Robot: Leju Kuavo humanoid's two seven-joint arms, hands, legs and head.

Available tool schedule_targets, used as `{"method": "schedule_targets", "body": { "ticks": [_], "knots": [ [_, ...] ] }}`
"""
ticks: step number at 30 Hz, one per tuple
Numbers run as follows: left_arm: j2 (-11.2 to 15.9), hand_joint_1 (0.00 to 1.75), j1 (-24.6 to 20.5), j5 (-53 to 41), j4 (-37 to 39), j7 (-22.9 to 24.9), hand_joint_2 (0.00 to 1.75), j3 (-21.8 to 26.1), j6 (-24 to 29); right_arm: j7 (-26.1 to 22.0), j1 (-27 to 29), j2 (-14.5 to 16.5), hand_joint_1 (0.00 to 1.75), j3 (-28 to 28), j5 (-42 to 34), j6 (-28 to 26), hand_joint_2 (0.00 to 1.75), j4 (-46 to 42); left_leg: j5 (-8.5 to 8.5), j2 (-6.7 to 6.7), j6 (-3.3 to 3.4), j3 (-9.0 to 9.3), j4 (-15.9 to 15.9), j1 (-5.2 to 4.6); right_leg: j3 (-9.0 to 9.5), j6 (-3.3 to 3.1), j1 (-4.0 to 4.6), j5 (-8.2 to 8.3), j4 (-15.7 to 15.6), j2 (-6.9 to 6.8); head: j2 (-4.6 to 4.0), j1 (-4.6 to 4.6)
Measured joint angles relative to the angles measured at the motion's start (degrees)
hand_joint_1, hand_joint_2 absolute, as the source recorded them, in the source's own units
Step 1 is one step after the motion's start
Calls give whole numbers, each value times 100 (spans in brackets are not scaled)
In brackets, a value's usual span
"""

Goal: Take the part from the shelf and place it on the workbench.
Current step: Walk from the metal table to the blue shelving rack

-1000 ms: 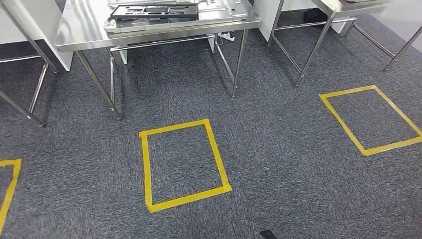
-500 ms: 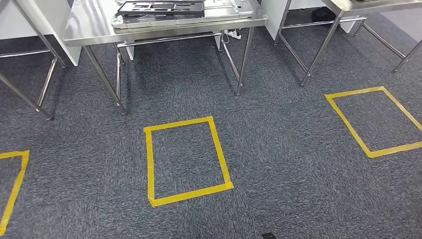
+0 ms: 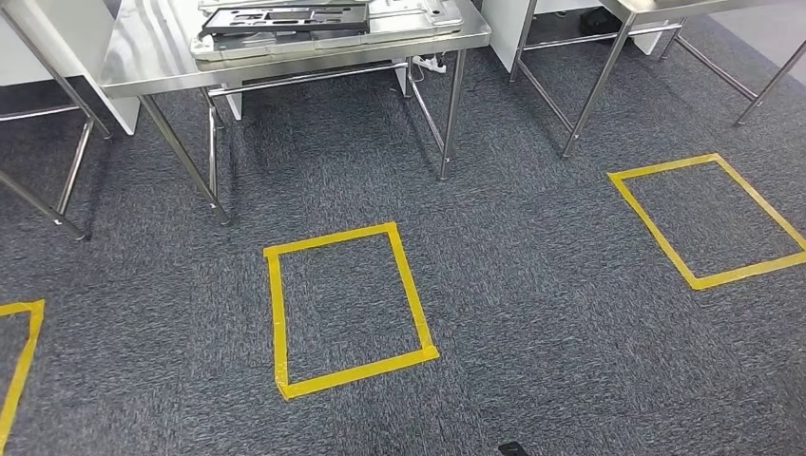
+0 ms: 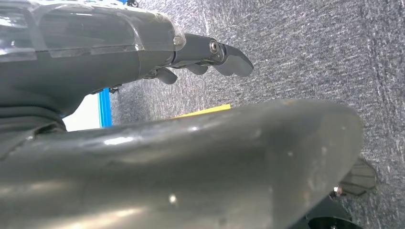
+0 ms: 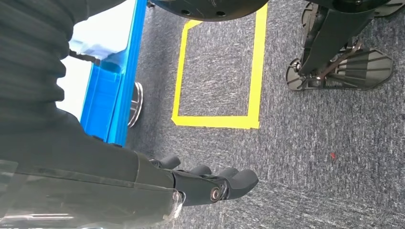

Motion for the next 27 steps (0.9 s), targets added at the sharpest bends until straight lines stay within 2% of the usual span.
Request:
{"method": "schedule_targets", "body": {
  "ticks": [13, 17, 21, 27],
  "knots": [
    [1, 0, 0, 0, 0, 0, 0, 0, 0, 0, 0, 5, 0, -12, 0, 0, 175, 7, -8, -5, 6, -11, 0, -35, 15, 32, -43, 8, -41, 0, 0, 2],
    [1, 0, 0, 5, 0, -33, 0, 0, 1, -9, 0, 7, 0, -12, -3, -3, 0, 11, -9, -8, 11, -11, 0, -35, 22, 38, -44, 10, -55, 0, 0, 2],
    [-11, 0, 1, 49, -1, -270, 0, 0, 55, -95, -1, 7, 0, -13, -38, -27, 0, 17, -24, -12, 40, -13, 13, -56, 29, 70, -58, 16, -71, 0, 0, 0],
    [-63, 0, 3, 72, -2, -313, 0, 0, 115, -133, -4, 6, 0, -14, -67, -24, 0, 22, -60, -13, 105, -29, 61, -78, 40, 134, -80, 4, -71, 0, 0, 1]
  ]
}}
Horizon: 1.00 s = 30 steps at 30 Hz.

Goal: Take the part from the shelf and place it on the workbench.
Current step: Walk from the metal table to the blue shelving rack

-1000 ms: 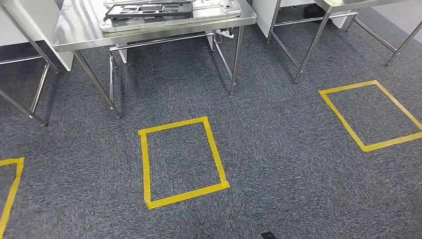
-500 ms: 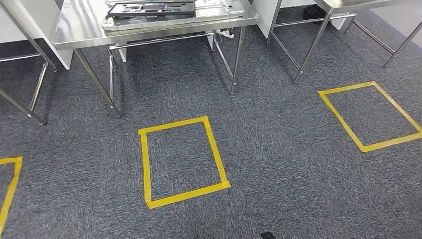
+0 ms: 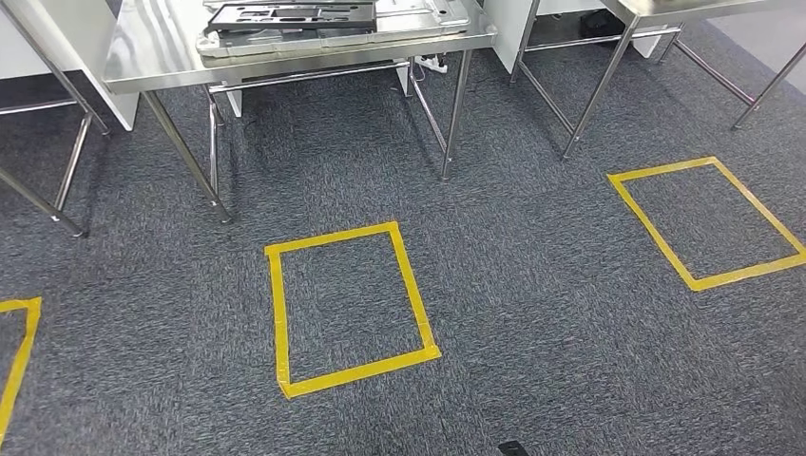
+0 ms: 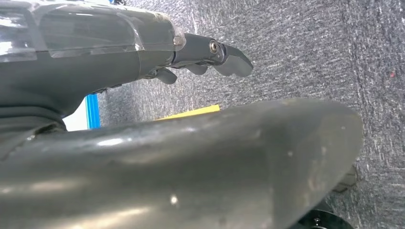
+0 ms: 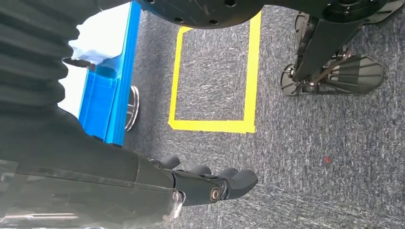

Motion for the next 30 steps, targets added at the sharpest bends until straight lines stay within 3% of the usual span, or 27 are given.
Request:
{"method": "schedule_targets", "body": {
  "ticks": [3, 5, 8, 9, 10, 11, 13, 15, 18, 20, 24, 25, 26, 28, 30],
  "knots": [
    [-11, 0, -1, 5, 0, -1, 0, 0, 3, -4, -7, -2, 0, 0, 0, -1, 0, 0, 3, 0, 61, 7, -17, 11, 17, 58, -6, -12, -10, 0, 0, -3],
    [-22, 0, -3, 5, 0, -2, 0, 0, 8, -5, -12, -6, 0, 0, -1, -2, 0, 0, 32, 5, 110, 46, -81, 43, -54, 98, -8, -151, 179, 2, 0, 20],
    [-51, 0, 0, 7, 0, -4, 0, 0, 8, -7, -7, -11, 0, 0, -1, -2, 0, 0, 32, 10, 142, 74, -103, 51, -588, 130, -19, -652, 1256, 4, 0, 98],
    [-58, 0, 4, 7, 0, -4, 0, 0, 7, -7, 0, -13, 0, 0, 0, -2, 0, 1, 26, 7, 145, 80, -102, 48, -757, 134, -20, -730, 1559, 5, 0, 113],
    [-61, 0, 7, 7, 1, -4, 0, 0, 7, -7, 5, -15, 0, 0, 0, -2, 0, 2, 18, 1, 145, 89, -100, 46, -841, 132, -20, -690, 1670, 5, 0, 120],
    [-64, 0, 9, 7, 1, -4, 0, 0, 7, -7, 8, -16, 0, 0, 0, -2, 0, 3, 7, -4, 138, 106, -99, 45, -815, 122, -20, -530, 1546, 4, 0, 132],
    [-74, 0, 9, 7, 1, -4, 0, 0, 7, -7, 6, -22, 0, 0, -1, -2, 0, 4, -24, -6, 105, 152, -98, 42, -535, 81, -15, -65, 835, -19, 0, 163],
    [-85, 0, 8, 7, 0, -4, 0, 0, 7, -8, -11, -27, 0, 0, -1, -1, 0, 3, -58, 14, 51, 169, -81, 21, -286, 25, 7, 167, 235, -50, 0, 194],
    [-89, 0, 10, 9, 0, -5, 0, 0, 8, -9, -23, -28, 0, 0, -14, -2, 0, 3, -86, 99, -35, 161, -85, 15, -245, -63, 28, 156, 91, -6, 0, 181],
    [-89, 0, 2, 9, 0, -8, 0, 1, 14, -15, -8, -28, 0, 0, -37, -2, 0, 4, -226, 83, -99, 107, 70, 24, -226, -132, 9, 185, 39, 45, 0, 146],
    [-90, 0, 6, 14, 0, -13, 0, 2, 25, -31, -4, -32, 0, -2, -63, -4, 0, 7, -859, -15, -175, -544, 1402, 62, -215, -193, -2, 202, 3, 159, 0, 7],
    [-91, 0, 11, 15, 0, -13, 0, 2, 25, -33, 0, -32, 0, -2, -68, -4, 0, 7, -860, -19, -184, -646, 1565, 71, -214, -191, -2, 195, 10, 200, 0, -5],
    [-92, 0, 14, 16, 0, -14, 0, 2, 25, -36, 2, -31, 0, -2, -73, -4, 0, 7, -741, -30, -191, -645, 1510, 81, -212, -181, -7, 187, 22, 252, 0, -10],
    [-93, 0, 13, 16, 0, -15, 0, 2, 26, -43, 1, -28, 0, -2, -87, -3, 0, 7, -307, -187, -202, -379, 877, 120, -213, -137, -26, 156, 67, 367, 0, -20],
    [-93, 0, 15, 20, 0, -20, 0, 2, 27, -49, -14, -29, 0, -4, -100, -7, 0, 8, -84, -490, -195, -99, 281, 171, -254, -58, -35, 111, 148, 485, 0, -47]
  ]
}}
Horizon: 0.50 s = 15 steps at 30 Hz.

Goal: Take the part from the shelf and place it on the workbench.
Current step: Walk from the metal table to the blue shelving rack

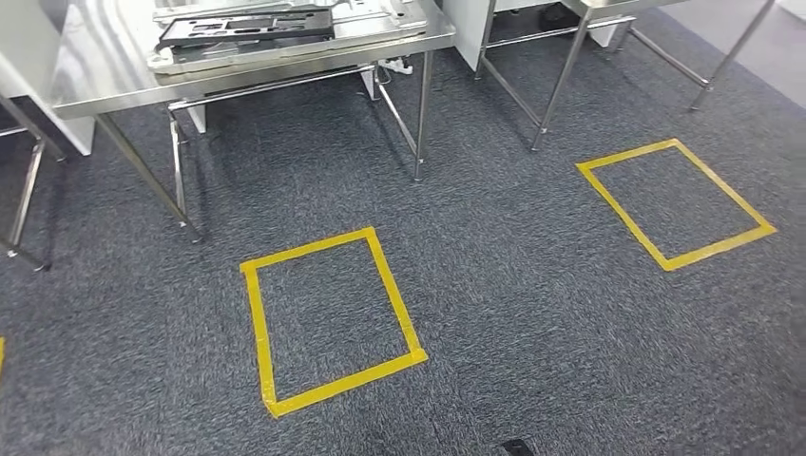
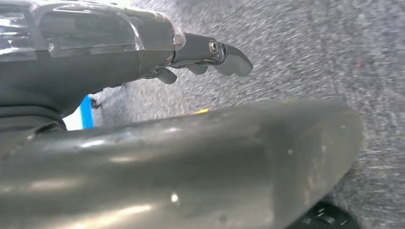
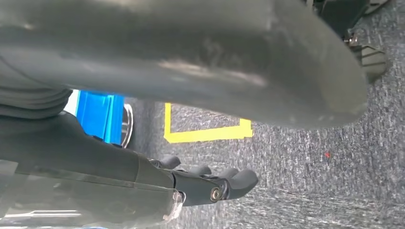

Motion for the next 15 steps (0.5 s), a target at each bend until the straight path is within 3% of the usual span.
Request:
{"method": "schedule_targets", "body": {
  "ticks": [1, 2, 3, 4, 6, 8, 10, 11, 12, 13, 15],
  "knots": [
    [-1, 0, 1, 4, 1, -4, 0, 0, 1, -4, -7, -1, 0, -2, -6, -2, 0, 1, -1, -94, 19, 59, -119, 10, -30, 40, -8, -12, 30, 62, 0, -3],
    [0, 0, 4, 10, 1, -7, 0, 0, 4, -8, -12, -2, 0, -6, -10, -4, 0, 1, -39, -88, 50, 74, -135, 4, -56, 79, -19, -12, 43, 134, 0, -3],
    [1, 0, 6, 15, 2, -11, 0, 0, 7, -13, -10, -3, 0, -11, -15, -4, 0, 1, -44, -6, 90, 79, -134, -5, -75, 113, -37, -4, 40, 213, 0, 7],
    [3, 0, 5, 20, 2, -15, 0, 0, 10, -16, -1, -1, 0, -15, -20, -4, 0, 1, -44, 74, 127, 92, -142, -11, -89, 140, -46, -14, 56, 210, 0, 19],
    [3, 0, 4, 24, 1, -26, 0, 0, 12, -19, 0, 9, 0, -22, -26, -4, 0, 1, -46, 268, 200, 124, -163, -25, -232, 179, -31, -190, 352, -34, 0, 85],
    [2, 0, 17, 27, 1, -33, 0, 0, 11, -20, -27, 19, 0, -28, -27, -4, 0, 1, -69, 490, 256, 145, -167, -73, -582, 193, -10, -553, 1076, -351, 0, 176],
    [4, 0, 26, 30, 2, -33, 0, 0, 12, -21, -27, 22, 0, -33, -30, -4, 0, 2, -94, 693, 293, 158, -165, -126, -853, 181, -1, -748, 1650, -438, 0, 211],
    [4, 0, 21, 31, 2, -33, 0, 0, 13, -21, -8, 24, 0, -33, -31, -4, 0, 3, -105, 771, 306, 164, -165, -152, -850, 153, 9, -690, 1663, -455, 0, 224],
    [3, 0, 13, 31, 2, -33, 0, 0, 13, -21, 13, 24, 0, -33, -31, -4, 0, 4, -115, 836, 316, 174, -165, -180, -734, 103, 29, -532, 1452, -480, 0, 239],
    [-1, 0, 4, 31, 1, -33, 0, 0, 13, -21, 27, 22, 0, -33, -31, -4, 0, 6, -124, 892, 321, 185, -167, -201, -546, 28, 69, -329, 1091, -545, 0, 251],
    [-19, 0, -8, 31, -1, -34, 0, 0, 13, -21, 22, 7, 0, -34, -31, -5, 0, 8, -143, 988, 309, 196, -166, -234, -188, -135, 176, -87, 389, -768, 0, 241]
  ]
}}
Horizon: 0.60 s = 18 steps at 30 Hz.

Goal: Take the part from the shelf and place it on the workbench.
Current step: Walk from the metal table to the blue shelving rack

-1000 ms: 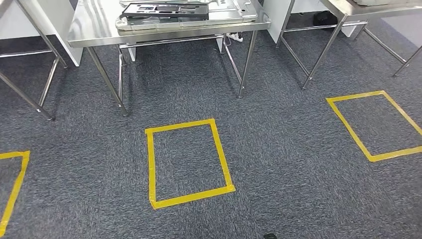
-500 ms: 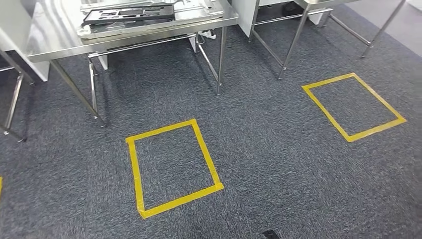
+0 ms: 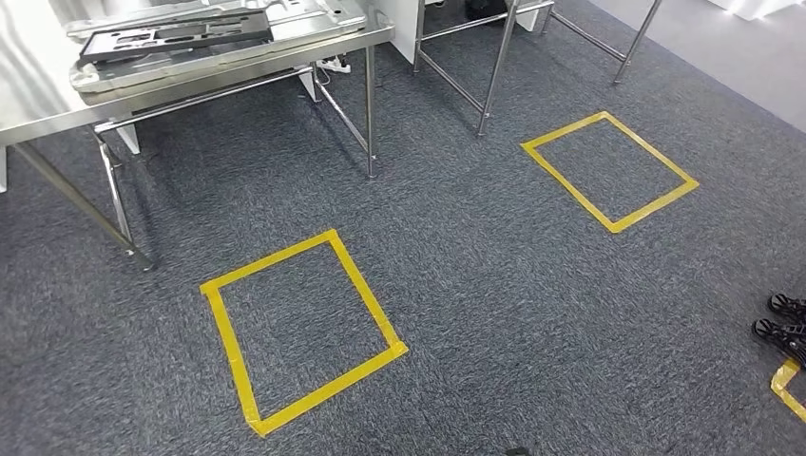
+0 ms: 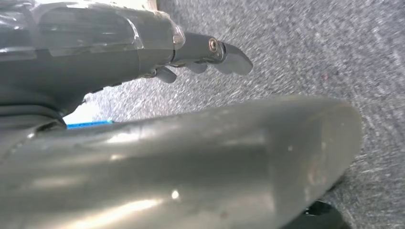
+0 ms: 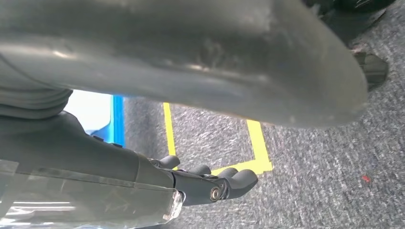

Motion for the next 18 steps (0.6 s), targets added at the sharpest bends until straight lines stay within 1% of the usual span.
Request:
{"method": "schedule_targets", "body": {
  "ticks": [1, 2, 3, 4, 5, 6, 7, 8, 9, 10, 11, 12, 13, 14, 15, 16, 17, 18],
  "knots": [
    [-9, 0, -2, 0, 0, -1, 0, 0, 0, 0, -8, -8, 0, -1, 0, -2, 0, 1, -5, 45, -14, -2, 2, -4, 87, -51, 45, 32, -185, -76, 0, -9],
    [-17, 0, -3, 1, -1, -1, 0, 0, -1, 0, -11, -15, 0, -2, 0, -3, 0, 1, -9, 92, -31, 0, 1, -5, 112, -77, 71, 18, -254, -96, 0, -16],
    [-21, 0, -6, 2, -1, -1, 0, 0, -2, 0, -7, -19, 0, -3, 0, -5, 0, 1, -12, 141, -49, 10, -4, -4, 112, -84, 78, 36, -289, -52, 0, -7],
    [-24, 0, -11, 3, -1, -1, 0, 0, -2, 0, 3, -21, 0, -4, -1, -6, 0, 2, -31, 116, -72, 23, 4, 3, 136, -86, 64, 66, -335, -3, 0, 10],
    [-26, 0, -15, 4, -1, -2, 0, 1, -2, 0, 10, -20, 0, -4, -1, -5, 0, 4, -84, -27, -103, 20, 55, 13, 164, -90, 40, 97, -392, 42, 0, 14],
    [-26, 0, -17, 4, -1, -3, 0, 1, -1, 0, 8, -19, 0, -4, -1, -4, 0, 6, -190, -208, -136, -31, 201, 22, 191, -94, 8, 133, -446, 88, 0, 8],
    [-23, 0, -12, 4, -1, -4, 0, 2, -1, 0, 0, -14, 0, -4, -2, -2, 0, 8, -343, -409, -171, -139, 456, 40, 211, -93, -22, 159, -482, 139, 0, -17],
    [-22, 0, -3, 5, -1, -4, 0, 2, 0, 0, -14, -11, 0, -4, -2, -1, 0, 9, -519, -544, -204, -298, 804, 60, 208, -100, -37, 168, -490, 202, 0, -62],
    [-19, 0, 9, 5, 0, -2, 0, 2, 0, 0, -23, -10, 0, -4, -2, -1, 0, 9, -666, -569, -235, -473, 1161, 80, 203, -100, -50, 171, -484, 273, 0, -103],
    [-16, 0, 19, 6, 1, 1, 0, 1, 0, 0, -24, -8, 0, -4, -2, 0, 0, 9, -727, -565, -266, -604, 1413, 104, 202, -94, -62, 167, -475, 347, 0, -139],
    [-13, 0, 25, 7, 2, 3, 0, 1, 0, 0, -17, -8, 0, -4, -2, 1, 0, 10, -677, -552, -298, -659, 1484, 131, 203, -79, -79, 158, -458, 421, 0, -163],
    [-10, 0, 29, 7, 2, 3, 0, 1, 0, 0, -9, -8, 0, -4, -2, 1, 0, 10, -517, -548, -330, -609, 1339, 161, 203, -54, -101, 143, -431, 494, 0, -175],
    [-8, 0, 29, 7, 3, 3, 0, 1, 0, 0, -3, -8, 0, -4, -2, 1, 0, 10, -292, -590, -368, -474, 1026, 200, 201, -15, -128, 119, -391, 565, 0, -184],
    [-8, 0, 29, 7, 2, 3, 0, 2, 0, 0, -1, -9, 0, -4, -2, 0, 0, 11, -134, -745, -410, -320, 692, 242, 186, 36, -149, 86, -337, 635, 0, -197],
    [-8, 0, 29, 6, 2, 2, 0, 2, -1, 0, -10, -11, 0, -5, -2, -1, 0, 11, -44, -889, -415, -192, 413, 277, 153, 91, -165, 50, -266, 707, 0, -221],
    [-8, 0, 30, 6, 2, 1, 0, 2, -1, 0, -22, -13, 0, -5, -2, -2, 0, 11, -23, -1006, -397, -118, 251, 295, 114, 144, -178, 31, -214, 776, 0, -232],
    [-8, 0, 33, 6, 2, 2, 0, 2, -1, 0, -29, -13, 0, -5, -2, -2, 0, 11, -67, -1066, -354, -98, 207, 293, 72, 192, -189, 27, -189, 848, 0, -239],
    [-6, 0, 37, 7, 3, 2, 0, 2, -1, 0, -30, -9, 0, -5, -2, -1, 0, 10, -72, -996, -287, -99, 197, 280, 39, 232, -203, 40, -182, 922, 0, -237]
  ]
}}
